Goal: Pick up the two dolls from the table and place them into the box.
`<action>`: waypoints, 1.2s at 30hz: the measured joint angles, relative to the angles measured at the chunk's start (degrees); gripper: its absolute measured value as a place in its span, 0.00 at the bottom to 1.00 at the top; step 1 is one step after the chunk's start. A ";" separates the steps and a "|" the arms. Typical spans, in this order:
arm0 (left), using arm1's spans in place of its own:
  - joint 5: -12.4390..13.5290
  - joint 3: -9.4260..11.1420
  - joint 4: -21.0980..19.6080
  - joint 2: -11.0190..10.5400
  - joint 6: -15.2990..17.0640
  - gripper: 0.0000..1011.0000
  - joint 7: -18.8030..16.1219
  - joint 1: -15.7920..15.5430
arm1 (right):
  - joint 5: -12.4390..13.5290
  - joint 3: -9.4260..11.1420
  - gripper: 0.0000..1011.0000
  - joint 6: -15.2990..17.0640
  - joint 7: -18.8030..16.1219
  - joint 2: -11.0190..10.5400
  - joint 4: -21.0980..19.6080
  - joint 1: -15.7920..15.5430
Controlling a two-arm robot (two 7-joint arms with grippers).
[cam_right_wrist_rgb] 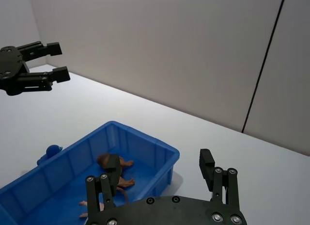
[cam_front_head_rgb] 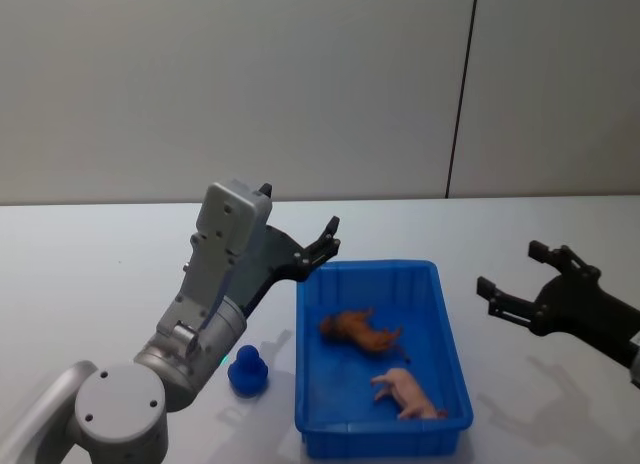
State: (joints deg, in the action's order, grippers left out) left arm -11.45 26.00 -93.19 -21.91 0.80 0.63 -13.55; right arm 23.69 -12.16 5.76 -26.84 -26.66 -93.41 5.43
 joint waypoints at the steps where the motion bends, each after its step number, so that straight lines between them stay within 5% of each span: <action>1: 0.10 -0.03 -0.05 -0.05 0.04 0.99 0.00 0.05 | 0.22 0.13 0.99 -0.18 0.08 -0.15 -0.04 -0.15; 14: 0.53 -1.22 -3.25 -2.62 2.87 0.99 -2.39 2.19 | 2.56 1.36 0.99 -2.18 0.96 -1.75 -0.40 -1.70; 25: -2.94 -3.30 -8.21 -7.85 6.68 0.99 -4.70 6.88 | 3.31 1.75 0.99 -2.85 1.23 -2.24 -0.51 -2.20; 36: -7.49 -4.72 -9.37 -11.79 7.28 0.99 -2.91 10.90 | 3.60 1.90 0.99 -3.09 1.33 -2.46 -0.56 -2.39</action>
State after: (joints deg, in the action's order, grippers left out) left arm -18.94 21.28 -102.55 -33.70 8.08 -2.28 -2.65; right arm 27.29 -10.26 2.66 -25.51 -29.12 -93.97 3.04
